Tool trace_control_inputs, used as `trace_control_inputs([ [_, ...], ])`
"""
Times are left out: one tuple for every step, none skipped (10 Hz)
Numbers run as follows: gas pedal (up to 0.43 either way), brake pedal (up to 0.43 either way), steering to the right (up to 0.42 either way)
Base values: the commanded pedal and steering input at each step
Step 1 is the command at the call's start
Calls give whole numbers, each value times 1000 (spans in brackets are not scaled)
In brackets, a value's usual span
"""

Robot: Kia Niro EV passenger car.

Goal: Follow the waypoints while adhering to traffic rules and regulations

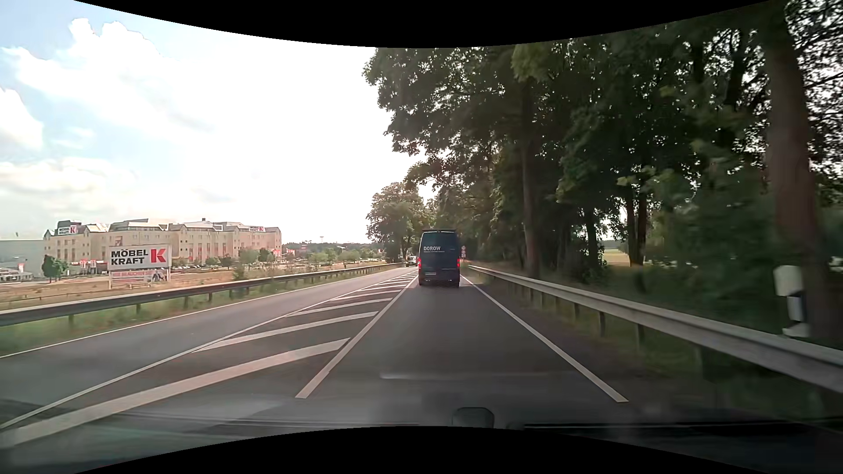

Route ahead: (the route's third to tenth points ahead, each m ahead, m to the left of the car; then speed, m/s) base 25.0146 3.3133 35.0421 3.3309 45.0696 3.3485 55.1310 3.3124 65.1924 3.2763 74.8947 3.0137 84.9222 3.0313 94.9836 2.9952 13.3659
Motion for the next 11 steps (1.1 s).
trace_control_inputs([
  [189, 0, -3],
  [189, 0, -4],
  [189, 0, -4],
  [189, 0, -4],
  [189, 0, -4],
  [189, 0, -4],
  [189, 0, -3],
  [189, 0, -3],
  [189, 0, -3],
  [189, 0, -2],
  [197, 0, -2],
])
